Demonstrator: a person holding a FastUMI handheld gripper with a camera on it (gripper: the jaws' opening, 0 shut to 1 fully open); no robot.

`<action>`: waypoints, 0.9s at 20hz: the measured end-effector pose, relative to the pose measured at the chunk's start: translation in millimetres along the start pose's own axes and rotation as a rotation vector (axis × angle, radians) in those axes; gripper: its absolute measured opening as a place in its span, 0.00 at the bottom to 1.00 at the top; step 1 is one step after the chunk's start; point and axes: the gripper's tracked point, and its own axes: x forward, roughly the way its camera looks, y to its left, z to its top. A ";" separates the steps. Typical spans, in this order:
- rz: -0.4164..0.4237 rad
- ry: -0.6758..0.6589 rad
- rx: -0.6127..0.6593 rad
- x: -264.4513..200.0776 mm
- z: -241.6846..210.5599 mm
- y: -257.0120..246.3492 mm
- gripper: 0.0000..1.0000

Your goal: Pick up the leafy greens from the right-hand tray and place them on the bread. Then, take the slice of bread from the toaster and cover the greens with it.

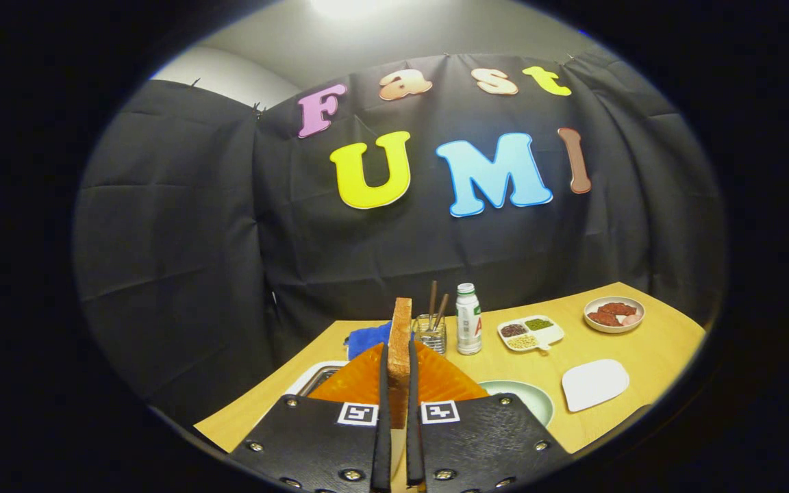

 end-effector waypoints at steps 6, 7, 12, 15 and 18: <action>-0.090 -0.013 -0.007 2.0 0.7 -60.7 0.09; -0.102 -0.013 -0.010 1.7 -2.6 -71.7 0.09; -0.206 -0.030 -0.006 -1.7 -16.0 -146.4 0.09; -0.267 -0.015 -0.008 -6.0 -24.4 -193.4 0.09; -0.302 0.001 0.002 -8.0 -34.2 -230.2 0.09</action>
